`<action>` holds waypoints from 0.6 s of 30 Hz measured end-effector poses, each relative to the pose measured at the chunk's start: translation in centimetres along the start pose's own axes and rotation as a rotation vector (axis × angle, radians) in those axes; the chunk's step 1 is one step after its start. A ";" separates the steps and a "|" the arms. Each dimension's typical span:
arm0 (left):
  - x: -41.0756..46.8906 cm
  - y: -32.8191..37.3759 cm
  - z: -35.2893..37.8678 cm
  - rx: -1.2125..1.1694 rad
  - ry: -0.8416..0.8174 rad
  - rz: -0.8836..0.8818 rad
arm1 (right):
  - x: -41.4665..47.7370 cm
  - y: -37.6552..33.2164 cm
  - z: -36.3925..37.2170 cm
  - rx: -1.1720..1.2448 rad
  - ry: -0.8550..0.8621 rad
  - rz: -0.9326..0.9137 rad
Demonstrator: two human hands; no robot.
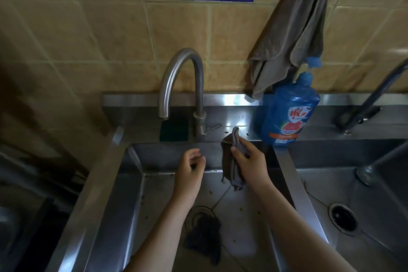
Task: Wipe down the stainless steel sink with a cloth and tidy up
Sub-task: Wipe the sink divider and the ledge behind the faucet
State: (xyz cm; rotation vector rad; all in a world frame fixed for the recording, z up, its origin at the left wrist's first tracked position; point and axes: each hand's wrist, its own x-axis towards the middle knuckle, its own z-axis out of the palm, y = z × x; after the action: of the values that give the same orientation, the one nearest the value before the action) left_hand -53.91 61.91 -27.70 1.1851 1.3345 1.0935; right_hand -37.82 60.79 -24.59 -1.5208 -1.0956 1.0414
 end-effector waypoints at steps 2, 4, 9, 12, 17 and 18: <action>1.6 -0.5 0.0 0.004 -0.026 0.015 | 1.3 0.1 0.4 -0.007 0.025 0.014; 3.2 -0.9 0.1 0.011 -0.061 0.014 | 2.5 0.2 0.8 -0.013 0.051 0.029; 6.1 -3.0 0.7 0.056 -0.124 -0.026 | 6.0 1.1 1.5 -0.016 0.095 0.083; 7.3 -4.4 1.8 0.114 -0.151 -0.035 | 8.1 2.0 2.0 0.028 0.102 0.123; 8.7 -6.0 3.8 0.247 -0.214 0.005 | 11.5 3.5 2.1 0.022 0.124 0.126; 8.9 -6.2 4.2 0.262 -0.215 0.028 | 12.1 3.8 2.1 -0.014 0.124 0.123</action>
State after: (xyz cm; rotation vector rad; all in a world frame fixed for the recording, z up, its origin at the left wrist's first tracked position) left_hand -50.44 70.12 -35.21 1.4731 1.3228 0.8004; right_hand -36.46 72.43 -29.96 -1.6583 -0.9351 1.0088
